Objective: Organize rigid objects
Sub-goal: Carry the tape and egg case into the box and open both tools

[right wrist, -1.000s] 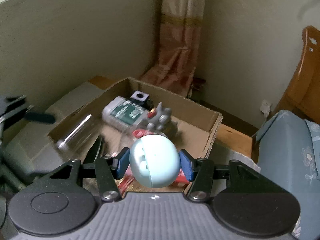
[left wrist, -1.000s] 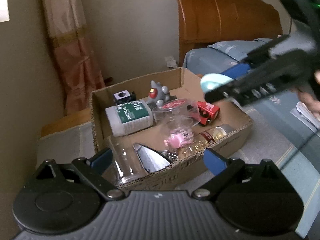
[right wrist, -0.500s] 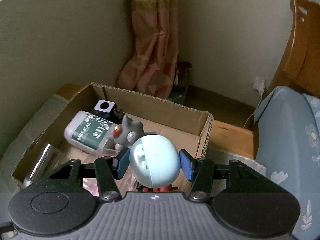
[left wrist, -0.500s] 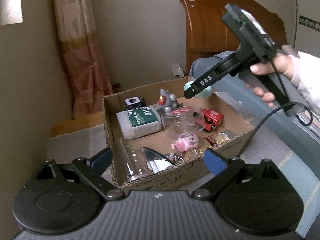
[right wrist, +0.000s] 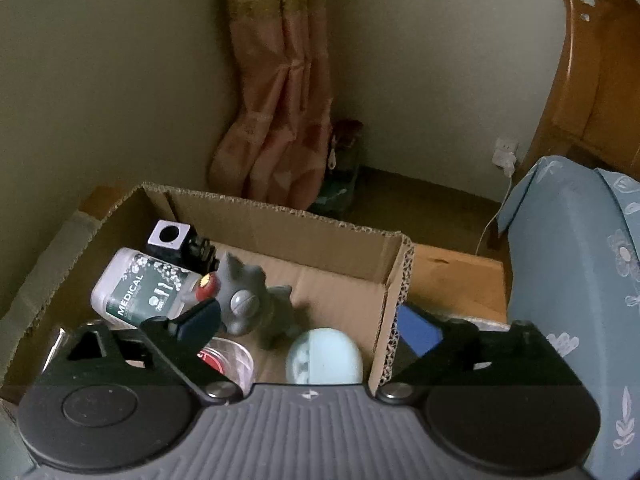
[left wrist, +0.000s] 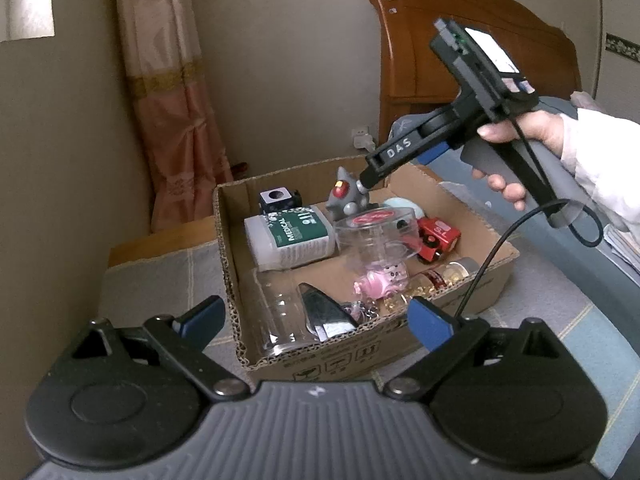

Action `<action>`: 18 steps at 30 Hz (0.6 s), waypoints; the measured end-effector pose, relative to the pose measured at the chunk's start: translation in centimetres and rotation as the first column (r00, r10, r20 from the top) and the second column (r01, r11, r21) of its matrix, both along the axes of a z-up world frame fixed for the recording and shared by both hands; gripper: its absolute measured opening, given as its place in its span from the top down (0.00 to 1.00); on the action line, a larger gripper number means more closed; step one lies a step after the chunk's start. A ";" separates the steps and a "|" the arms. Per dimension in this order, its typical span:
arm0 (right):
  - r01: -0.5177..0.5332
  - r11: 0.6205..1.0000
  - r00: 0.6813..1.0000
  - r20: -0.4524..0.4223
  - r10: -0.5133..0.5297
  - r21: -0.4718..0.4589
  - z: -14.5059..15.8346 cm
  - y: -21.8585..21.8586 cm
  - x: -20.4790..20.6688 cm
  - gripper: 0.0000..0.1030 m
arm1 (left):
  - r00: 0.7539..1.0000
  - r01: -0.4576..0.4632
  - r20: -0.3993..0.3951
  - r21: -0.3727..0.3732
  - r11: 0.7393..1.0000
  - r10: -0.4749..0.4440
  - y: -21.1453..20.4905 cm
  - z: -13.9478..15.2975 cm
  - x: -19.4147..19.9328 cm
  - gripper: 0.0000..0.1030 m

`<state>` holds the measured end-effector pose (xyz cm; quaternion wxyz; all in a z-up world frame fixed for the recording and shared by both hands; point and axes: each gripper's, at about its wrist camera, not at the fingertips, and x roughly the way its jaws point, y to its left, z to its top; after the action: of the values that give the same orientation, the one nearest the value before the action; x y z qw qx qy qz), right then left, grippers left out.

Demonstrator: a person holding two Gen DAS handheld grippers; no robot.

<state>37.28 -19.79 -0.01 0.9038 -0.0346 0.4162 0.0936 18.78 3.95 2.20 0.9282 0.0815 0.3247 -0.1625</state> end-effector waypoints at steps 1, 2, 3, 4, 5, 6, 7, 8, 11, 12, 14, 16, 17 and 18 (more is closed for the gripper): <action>0.006 1.000 1.000 0.002 -0.006 -0.004 0.1 0.0 -0.1 0.03 | 1.000 -0.002 0.000 -0.001 1.000 0.002 0.0 0.0 0.0 0.06; 0.007 1.000 1.000 0.004 -0.007 -0.007 0.3 -0.1 -0.2 0.02 | 1.000 -0.002 0.002 -0.004 1.000 0.002 0.0 0.1 0.0 0.06; 0.008 1.000 1.000 0.007 -0.008 -0.011 0.5 0.0 -0.3 0.02 | 1.000 -0.002 0.004 -0.006 1.000 0.002 0.1 0.1 -0.1 0.06; 0.013 1.000 1.000 0.011 -0.013 -0.014 0.7 0.0 -0.4 0.01 | 1.000 -0.003 0.006 -0.007 1.000 0.003 0.1 0.2 -0.1 0.06; 0.014 1.000 1.000 0.011 -0.014 -0.013 0.8 0.0 -0.6 0.00 | 1.000 -0.003 0.008 -0.007 1.000 0.003 0.0 0.2 -0.2 0.06; 0.013 1.000 1.000 0.011 -0.013 -0.012 1.0 0.1 -0.8 0.00 | 1.000 -0.006 0.010 -0.005 1.000 0.006 0.0 0.3 -0.3 0.06; 0.014 1.000 1.000 0.013 -0.014 -0.012 1.3 0.2 -1.0 0.00 | 1.000 -0.008 0.010 -0.003 1.000 0.008 0.0 0.3 -0.4 0.06; 0.013 1.000 1.000 0.013 -0.013 -0.011 1.5 0.3 -1.3 0.00 | 1.000 -0.011 0.011 -0.001 1.000 0.011 0.0 0.3 -0.5 0.06; -0.003 1.000 1.000 0.011 0.004 -0.015 1.9 0.8 -2.5 0.00 | 1.000 -0.017 0.020 0.001 1.000 0.017 0.0 0.6 -1.0 0.06; -0.010 1.000 1.000 0.007 0.010 -0.016 2.1 1.0 -3.1 0.00 | 1.000 -0.021 0.024 0.002 1.000 0.021 0.0 0.7 -1.2 0.05; -0.016 1.000 1.000 0.008 0.016 -0.020 2.5 1.2 -4.4 0.00 | 0.999 -0.025 0.031 0.002 1.000 0.025 -0.1 0.9 -1.7 0.05; -0.007 0.999 1.000 0.013 0.007 -0.038 2.8 1.5 -5.8 0.00 | 0.999 -0.034 0.038 0.007 0.999 0.034 -0.2 1.1 -2.0 0.05; 0.000 0.999 1.000 0.013 0.001 -0.046 3.0 1.6 -6.6 0.00 | 0.998 -0.039 0.045 0.013 0.999 0.038 -0.2 1.2 -2.3 0.01; 0.009 0.999 1.000 0.012 -0.008 -0.052 3.2 1.7 -7.3 0.00 | 0.998 -0.046 0.053 0.019 0.999 0.045 -0.3 1.3 -2.6 0.01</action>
<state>29.97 -18.08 3.18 0.9054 -0.0567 0.4134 0.0786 16.18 3.66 3.45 0.9390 0.0876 0.3034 -0.1360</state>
